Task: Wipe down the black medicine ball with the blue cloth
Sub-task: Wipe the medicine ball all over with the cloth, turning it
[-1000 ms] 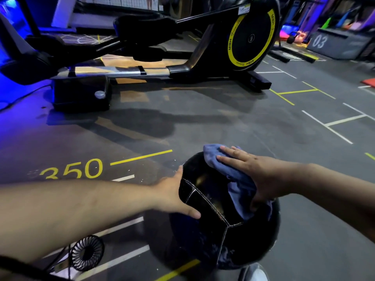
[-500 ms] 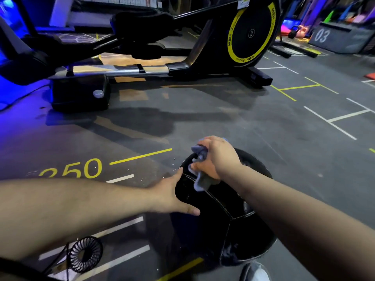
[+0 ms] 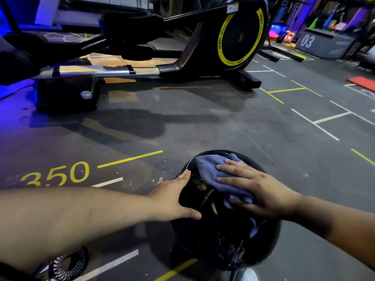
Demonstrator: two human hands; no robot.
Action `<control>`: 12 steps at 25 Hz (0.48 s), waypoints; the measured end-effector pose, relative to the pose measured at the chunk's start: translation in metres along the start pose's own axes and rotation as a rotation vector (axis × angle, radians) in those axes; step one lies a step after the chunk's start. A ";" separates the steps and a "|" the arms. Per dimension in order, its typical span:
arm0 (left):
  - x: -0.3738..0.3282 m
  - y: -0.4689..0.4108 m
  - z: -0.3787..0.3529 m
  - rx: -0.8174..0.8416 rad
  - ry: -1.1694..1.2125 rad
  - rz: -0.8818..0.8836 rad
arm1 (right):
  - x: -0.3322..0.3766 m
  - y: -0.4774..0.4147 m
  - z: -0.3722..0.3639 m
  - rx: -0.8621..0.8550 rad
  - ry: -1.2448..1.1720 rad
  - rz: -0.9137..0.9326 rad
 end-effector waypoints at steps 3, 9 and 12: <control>-0.011 -0.009 0.001 0.036 -0.045 -0.027 | -0.031 0.025 0.005 -0.154 -0.126 -0.257; -0.018 -0.019 0.006 0.052 -0.092 -0.036 | -0.057 0.035 0.001 -0.446 -0.329 -0.779; -0.008 -0.018 0.006 0.057 -0.113 -0.056 | -0.057 0.030 0.001 -0.475 -0.364 -0.864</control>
Point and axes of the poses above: each hand's wrist, its own y-axis away from the middle knuckle, its own z-axis out of the back of the hand, x = y × z, the point moved 4 cm from there along -y, towards the middle knuckle, and after that the axes turned 10 degrees about x, right-handed, at the moved point
